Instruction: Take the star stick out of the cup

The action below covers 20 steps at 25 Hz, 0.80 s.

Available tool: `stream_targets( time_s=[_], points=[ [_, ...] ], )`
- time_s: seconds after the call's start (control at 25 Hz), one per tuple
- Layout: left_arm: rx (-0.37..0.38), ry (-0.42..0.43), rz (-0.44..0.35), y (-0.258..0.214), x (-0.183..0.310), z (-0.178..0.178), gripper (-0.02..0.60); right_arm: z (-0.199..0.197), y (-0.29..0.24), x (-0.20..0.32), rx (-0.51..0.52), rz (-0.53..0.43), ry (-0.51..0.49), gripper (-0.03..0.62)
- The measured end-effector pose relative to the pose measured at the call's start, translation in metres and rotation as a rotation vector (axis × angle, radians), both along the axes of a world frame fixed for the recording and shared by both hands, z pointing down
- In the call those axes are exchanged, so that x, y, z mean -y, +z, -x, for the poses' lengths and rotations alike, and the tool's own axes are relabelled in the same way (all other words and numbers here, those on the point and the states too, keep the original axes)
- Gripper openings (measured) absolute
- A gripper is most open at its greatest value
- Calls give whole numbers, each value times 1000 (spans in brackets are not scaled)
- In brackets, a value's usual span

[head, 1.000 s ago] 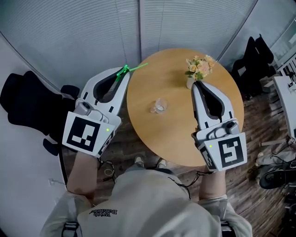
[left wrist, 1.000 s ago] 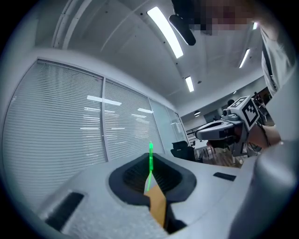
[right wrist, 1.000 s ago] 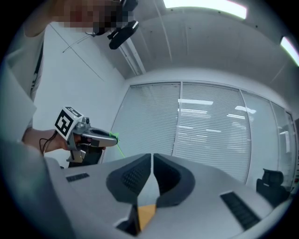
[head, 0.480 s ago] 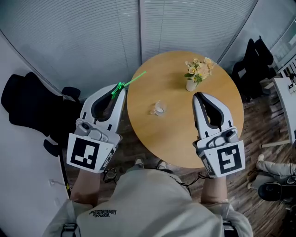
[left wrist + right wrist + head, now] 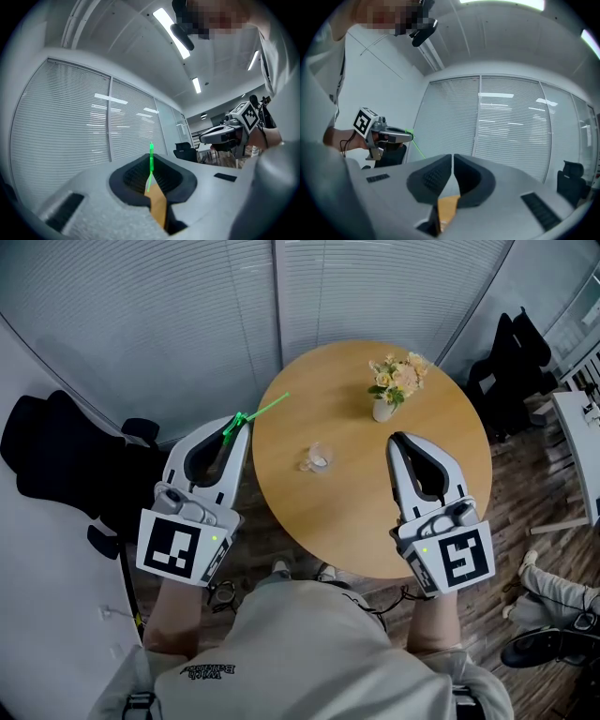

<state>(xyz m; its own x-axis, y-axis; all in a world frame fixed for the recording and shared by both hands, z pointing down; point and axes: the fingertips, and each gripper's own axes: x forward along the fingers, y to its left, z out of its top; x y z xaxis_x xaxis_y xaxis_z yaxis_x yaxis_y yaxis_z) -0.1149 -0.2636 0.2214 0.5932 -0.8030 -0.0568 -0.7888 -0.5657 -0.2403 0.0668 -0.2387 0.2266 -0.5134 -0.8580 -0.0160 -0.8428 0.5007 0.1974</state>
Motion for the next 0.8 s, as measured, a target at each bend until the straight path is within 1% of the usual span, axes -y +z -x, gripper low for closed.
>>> stream_targets(
  time_s=[0.24,0.52,0.64,0.8],
  points=[
    [-7,7,27,7,2,-3,32,-4,1,0,5,-2,4,37],
    [6,14,35,9,2,-6,34,-7,5,2,-13,2,8,37],
    [4,19,37,9,2,-9,34,-9,7,3,-23,3,15,37],
    [-6,25,44,9,3,-6,34,-8,11,5,-13,1,13,37]
  ],
)
